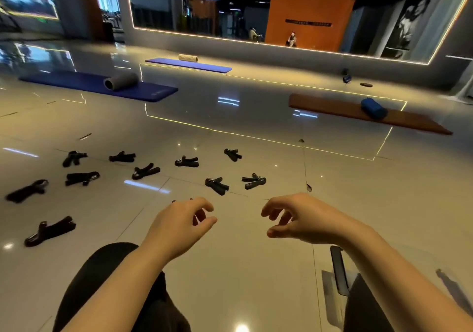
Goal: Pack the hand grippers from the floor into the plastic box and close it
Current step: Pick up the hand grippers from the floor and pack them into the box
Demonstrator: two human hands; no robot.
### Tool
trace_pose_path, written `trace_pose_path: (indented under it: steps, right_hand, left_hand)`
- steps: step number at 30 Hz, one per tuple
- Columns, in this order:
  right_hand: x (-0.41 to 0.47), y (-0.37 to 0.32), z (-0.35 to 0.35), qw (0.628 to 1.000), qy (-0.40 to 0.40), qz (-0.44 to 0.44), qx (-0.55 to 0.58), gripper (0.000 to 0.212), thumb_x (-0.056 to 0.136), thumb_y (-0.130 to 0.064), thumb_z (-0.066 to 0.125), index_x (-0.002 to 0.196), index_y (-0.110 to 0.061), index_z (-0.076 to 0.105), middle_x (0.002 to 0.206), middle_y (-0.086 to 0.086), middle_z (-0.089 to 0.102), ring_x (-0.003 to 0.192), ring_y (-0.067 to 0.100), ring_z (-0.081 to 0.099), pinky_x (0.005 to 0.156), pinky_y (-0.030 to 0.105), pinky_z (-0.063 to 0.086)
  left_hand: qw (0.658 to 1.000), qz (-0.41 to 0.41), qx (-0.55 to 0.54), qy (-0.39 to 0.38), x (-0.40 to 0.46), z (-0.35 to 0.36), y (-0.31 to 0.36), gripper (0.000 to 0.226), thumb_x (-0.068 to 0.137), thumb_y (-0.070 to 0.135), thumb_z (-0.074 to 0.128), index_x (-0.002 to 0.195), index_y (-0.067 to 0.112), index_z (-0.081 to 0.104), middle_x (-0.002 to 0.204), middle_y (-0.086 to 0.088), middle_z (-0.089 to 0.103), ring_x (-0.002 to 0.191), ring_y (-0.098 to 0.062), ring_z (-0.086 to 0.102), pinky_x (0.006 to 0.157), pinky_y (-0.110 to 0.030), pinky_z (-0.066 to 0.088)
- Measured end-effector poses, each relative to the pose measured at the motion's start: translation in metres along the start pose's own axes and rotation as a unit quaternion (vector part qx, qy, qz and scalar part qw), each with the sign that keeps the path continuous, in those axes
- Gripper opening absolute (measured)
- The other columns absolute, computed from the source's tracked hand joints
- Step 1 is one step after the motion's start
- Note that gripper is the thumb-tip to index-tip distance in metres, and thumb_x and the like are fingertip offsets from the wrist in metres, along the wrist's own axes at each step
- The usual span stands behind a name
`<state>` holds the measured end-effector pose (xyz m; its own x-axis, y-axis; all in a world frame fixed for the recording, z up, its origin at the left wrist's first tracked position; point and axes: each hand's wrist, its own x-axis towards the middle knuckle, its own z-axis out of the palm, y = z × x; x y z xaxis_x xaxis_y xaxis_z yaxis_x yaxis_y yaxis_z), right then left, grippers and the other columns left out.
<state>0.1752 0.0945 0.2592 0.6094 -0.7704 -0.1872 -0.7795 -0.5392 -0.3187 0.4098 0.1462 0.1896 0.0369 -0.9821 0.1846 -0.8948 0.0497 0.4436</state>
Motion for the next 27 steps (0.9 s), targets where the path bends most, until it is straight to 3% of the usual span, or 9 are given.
trace_pose_path:
  steps: [4,8,11,14,17,21,23,26,27]
  right_hand:
    - [0.038,-0.017,-0.006,1.000,0.000,-0.014,-0.024,0.040,0.086,-0.036,0.064,0.124,-0.030,0.053,0.120,-0.010,0.056,0.101,0.006,0.054,0.088,0.025,0.048]
    - [0.071,-0.002,-0.011,0.999,0.001,0.003,-0.041,0.041,0.085,-0.036,0.065,0.123,-0.030,0.053,0.120,-0.011,0.055,0.100,0.006,0.053,0.084,0.024,0.047]
    - [0.103,0.022,-0.002,0.999,0.003,0.020,-0.030,0.040,0.085,-0.035,0.066,0.122,-0.028,0.054,0.119,-0.010,0.055,0.097,0.004,0.050,0.081,0.021,0.043]
    - [0.142,0.051,0.016,0.997,-0.037,0.058,-0.024,0.043,0.084,-0.035,0.068,0.124,-0.026,0.054,0.123,-0.005,0.056,0.102,0.011,0.053,0.086,0.026,0.046]
    - [0.189,0.067,0.028,0.984,-0.116,0.082,-0.105,0.049,0.084,-0.035,0.067,0.129,-0.023,0.051,0.129,0.002,0.053,0.113,0.022,0.051,0.089,0.031,0.044]
    - [0.259,0.082,0.051,0.943,-0.175,0.012,-0.283,0.040,0.090,-0.021,0.056,0.129,-0.017,0.049,0.123,0.005,0.054,0.109,0.026,0.054,0.075,0.032,0.044]
    - [0.289,0.094,0.075,0.926,-0.193,-0.018,-0.324,0.035,0.091,-0.014,0.049,0.126,-0.014,0.049,0.120,0.006,0.055,0.105,0.026,0.056,0.071,0.032,0.044]
    - [0.318,0.116,0.127,0.906,-0.283,-0.053,-0.309,0.044,0.092,-0.023,0.055,0.134,-0.016,0.044,0.126,0.006,0.052,0.110,0.027,0.054,0.078,0.034,0.045]
    - [0.325,0.125,0.146,0.898,-0.310,-0.056,-0.308,0.045,0.092,-0.023,0.056,0.135,-0.016,0.043,0.128,0.006,0.052,0.111,0.027,0.054,0.080,0.034,0.045]
  left_hand:
    - [0.999,-0.011,0.032,-0.019,0.011,-0.003,-0.031,0.024,0.088,0.047,0.052,0.108,0.036,0.059,0.081,0.022,0.055,0.081,0.002,0.055,0.075,-0.024,0.050]
    - [0.998,0.042,0.042,-0.028,0.039,0.006,-0.033,0.024,0.088,0.049,0.050,0.109,0.039,0.057,0.086,0.022,0.054,0.084,0.001,0.054,0.077,-0.023,0.049]
    - [0.994,0.052,0.056,-0.075,0.057,0.012,-0.040,0.027,0.087,0.051,0.050,0.110,0.038,0.056,0.090,0.022,0.054,0.088,0.000,0.055,0.080,-0.027,0.050]
    - [0.987,0.045,0.096,-0.121,0.086,0.004,-0.051,0.026,0.087,0.050,0.052,0.109,0.035,0.057,0.092,0.019,0.055,0.088,-0.001,0.053,0.076,-0.026,0.048]
    - [0.977,0.053,0.165,-0.125,0.139,-0.005,-0.061,0.029,0.088,0.048,0.052,0.113,0.034,0.056,0.100,0.015,0.059,0.091,-0.006,0.054,0.074,-0.026,0.047]
    - [0.974,0.052,0.173,-0.133,0.196,0.039,-0.087,0.034,0.090,0.046,0.050,0.119,0.030,0.052,0.111,0.009,0.059,0.098,-0.012,0.055,0.077,-0.027,0.046]
    - [0.934,0.092,0.254,-0.235,0.201,0.078,-0.112,0.041,0.092,0.044,0.047,0.129,0.027,0.043,0.123,0.002,0.052,0.108,-0.019,0.051,0.080,-0.030,0.042]
    - [0.806,0.160,0.405,-0.401,0.199,0.131,-0.159,0.044,0.093,0.036,0.048,0.133,0.021,0.039,0.124,-0.006,0.047,0.112,-0.027,0.047,0.089,-0.040,0.041]
    - [0.789,0.162,0.418,-0.420,0.202,0.146,-0.176,0.043,0.093,0.035,0.048,0.132,0.019,0.039,0.123,-0.007,0.047,0.111,-0.027,0.046,0.090,-0.041,0.040]
